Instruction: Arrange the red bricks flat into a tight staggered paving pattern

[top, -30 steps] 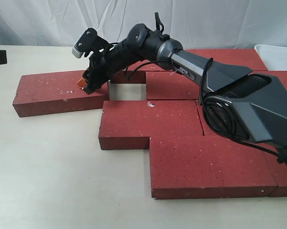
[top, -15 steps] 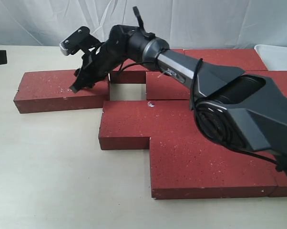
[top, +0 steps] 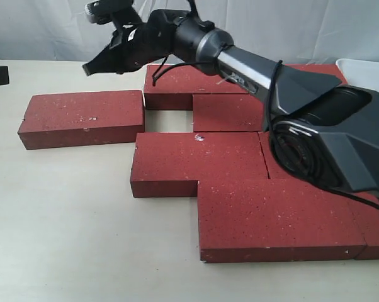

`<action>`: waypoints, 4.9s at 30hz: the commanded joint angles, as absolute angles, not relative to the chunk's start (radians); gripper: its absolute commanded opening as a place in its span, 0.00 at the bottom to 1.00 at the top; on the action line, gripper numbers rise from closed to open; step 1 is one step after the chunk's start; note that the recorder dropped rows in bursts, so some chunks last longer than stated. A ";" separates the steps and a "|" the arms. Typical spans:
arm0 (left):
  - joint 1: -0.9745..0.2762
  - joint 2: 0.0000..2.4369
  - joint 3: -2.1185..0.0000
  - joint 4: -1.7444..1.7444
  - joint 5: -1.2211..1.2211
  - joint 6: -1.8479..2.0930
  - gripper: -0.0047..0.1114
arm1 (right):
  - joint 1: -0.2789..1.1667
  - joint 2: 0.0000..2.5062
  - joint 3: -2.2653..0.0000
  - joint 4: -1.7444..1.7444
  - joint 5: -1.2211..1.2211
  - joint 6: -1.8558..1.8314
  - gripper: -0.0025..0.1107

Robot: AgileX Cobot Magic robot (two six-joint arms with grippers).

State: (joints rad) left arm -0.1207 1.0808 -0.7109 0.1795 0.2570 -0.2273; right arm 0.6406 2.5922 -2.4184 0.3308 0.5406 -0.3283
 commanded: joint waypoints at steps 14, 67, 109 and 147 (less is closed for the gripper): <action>-0.120 1.082 -0.710 0.181 0.247 -0.233 0.04 | 0.628 2.666 -2.419 0.269 0.592 -0.198 0.03; -0.120 1.082 -0.710 0.202 0.247 -0.233 0.04 | 0.716 2.647 -2.419 0.089 0.834 -0.191 0.03; -0.120 1.082 -0.710 0.202 0.247 -0.233 0.04 | 0.636 2.539 -2.419 -0.093 1.105 -0.109 0.03; -0.120 1.082 -0.710 0.202 0.247 -0.233 0.04 | -0.068 0.992 -0.716 0.028 0.341 -0.066 0.02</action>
State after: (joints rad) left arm -0.1207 1.0808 -0.7109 0.2050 0.2551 -0.2273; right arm -0.0645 1.1312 -0.8184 -0.0192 0.4923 -0.0706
